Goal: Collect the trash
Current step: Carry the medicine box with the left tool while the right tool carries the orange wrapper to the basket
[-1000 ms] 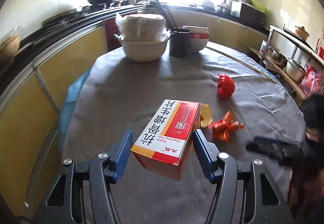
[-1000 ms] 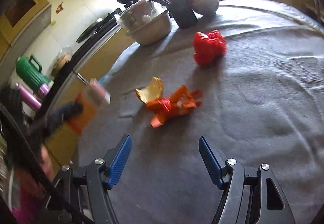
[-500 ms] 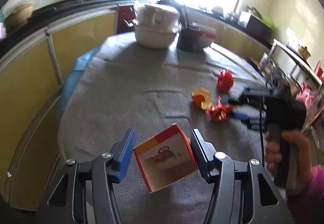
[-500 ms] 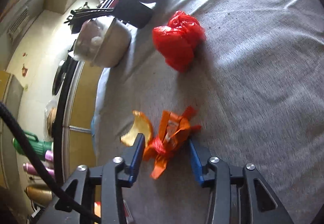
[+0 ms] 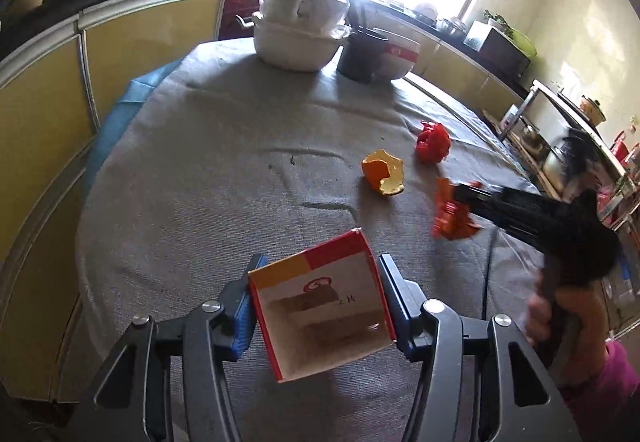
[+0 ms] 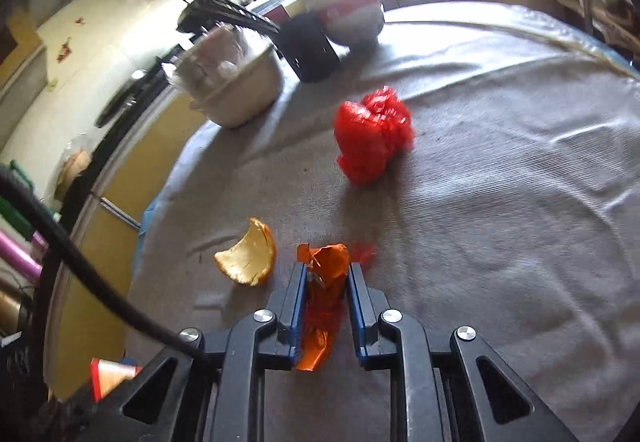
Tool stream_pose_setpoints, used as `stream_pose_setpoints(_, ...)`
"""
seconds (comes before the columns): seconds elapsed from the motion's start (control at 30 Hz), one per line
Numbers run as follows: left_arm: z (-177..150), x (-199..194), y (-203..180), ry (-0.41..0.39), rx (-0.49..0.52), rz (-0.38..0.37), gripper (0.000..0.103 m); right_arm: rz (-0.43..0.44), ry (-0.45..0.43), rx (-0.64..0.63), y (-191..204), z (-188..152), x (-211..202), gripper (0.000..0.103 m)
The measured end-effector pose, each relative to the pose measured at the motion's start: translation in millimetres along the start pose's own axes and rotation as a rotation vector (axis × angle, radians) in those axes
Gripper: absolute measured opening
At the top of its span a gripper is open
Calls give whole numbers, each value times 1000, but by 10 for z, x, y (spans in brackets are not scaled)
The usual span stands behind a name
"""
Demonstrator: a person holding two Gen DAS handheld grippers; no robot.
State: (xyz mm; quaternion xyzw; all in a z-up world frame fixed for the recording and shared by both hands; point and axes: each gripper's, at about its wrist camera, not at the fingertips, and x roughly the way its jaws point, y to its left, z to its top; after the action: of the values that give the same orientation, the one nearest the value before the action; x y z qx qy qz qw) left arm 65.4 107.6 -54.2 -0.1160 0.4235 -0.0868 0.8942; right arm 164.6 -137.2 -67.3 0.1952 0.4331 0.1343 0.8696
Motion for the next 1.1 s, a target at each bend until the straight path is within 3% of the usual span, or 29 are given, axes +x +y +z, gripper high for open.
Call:
stream_pose_setpoints(0.2, -54, -85, -229, -13, 10, -9, 56, 24, -84, -46, -131, -195, -569, 21)
stream_pose_setpoints(0.63, -135, -555, -1031, -113, 157, -17, 56, 50, -218, -125, -308, -647, -1551, 21)
stream_pose_setpoints(1.1, -385, -903, -1675, -147, 271, 6, 56, 38, -313, -150, -519, -1043, -2279, 21)
